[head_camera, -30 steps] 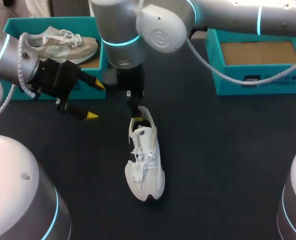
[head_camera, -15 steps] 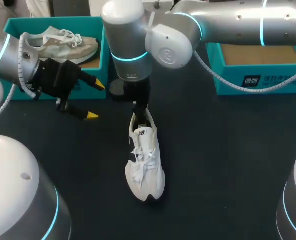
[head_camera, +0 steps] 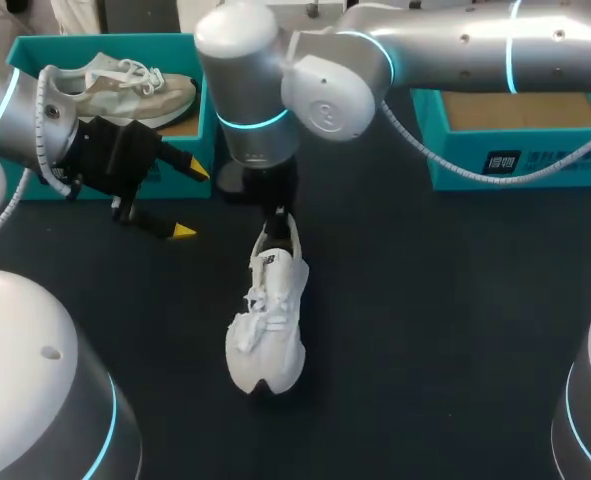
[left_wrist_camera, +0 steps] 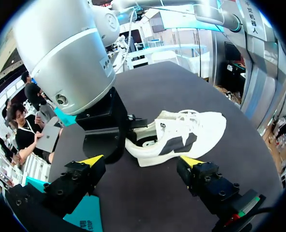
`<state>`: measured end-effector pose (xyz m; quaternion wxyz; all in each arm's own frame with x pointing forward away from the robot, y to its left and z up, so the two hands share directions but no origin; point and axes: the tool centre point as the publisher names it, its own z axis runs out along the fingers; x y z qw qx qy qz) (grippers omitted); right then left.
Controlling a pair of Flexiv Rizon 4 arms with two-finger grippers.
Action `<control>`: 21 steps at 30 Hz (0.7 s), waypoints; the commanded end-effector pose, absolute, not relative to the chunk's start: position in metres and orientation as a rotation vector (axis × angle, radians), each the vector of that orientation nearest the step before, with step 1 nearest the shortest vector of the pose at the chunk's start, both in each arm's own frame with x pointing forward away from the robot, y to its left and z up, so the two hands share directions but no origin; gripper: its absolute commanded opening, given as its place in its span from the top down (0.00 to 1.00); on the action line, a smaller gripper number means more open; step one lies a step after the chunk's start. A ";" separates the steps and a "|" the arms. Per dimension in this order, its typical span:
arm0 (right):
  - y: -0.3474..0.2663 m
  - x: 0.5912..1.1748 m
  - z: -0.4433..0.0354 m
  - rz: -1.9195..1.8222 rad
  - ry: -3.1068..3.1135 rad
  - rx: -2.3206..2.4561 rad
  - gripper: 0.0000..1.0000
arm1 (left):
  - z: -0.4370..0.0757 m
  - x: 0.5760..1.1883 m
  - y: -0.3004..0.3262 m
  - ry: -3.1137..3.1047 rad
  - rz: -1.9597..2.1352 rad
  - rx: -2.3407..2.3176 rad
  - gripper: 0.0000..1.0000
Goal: Take the shoe out of the shoebox, open the shoe tongue, remove and reinsert the insole, then place the shoe into the shoebox
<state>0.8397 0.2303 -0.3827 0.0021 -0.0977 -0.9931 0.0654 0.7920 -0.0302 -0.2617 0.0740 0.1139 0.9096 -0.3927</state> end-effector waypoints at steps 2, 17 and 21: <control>0.224 0.830 -0.351 0.222 -3.121 -0.302 1.00 | -0.262 0.792 -0.031 2.733 -1.176 0.343 0.00; 0.181 0.835 -0.196 0.210 -3.238 -0.359 1.00 | -0.262 0.792 -0.031 2.733 -1.176 0.343 0.00; 0.177 0.841 -0.166 0.147 -3.277 -0.338 1.00 | -0.262 0.792 -0.031 2.733 -1.176 0.343 0.00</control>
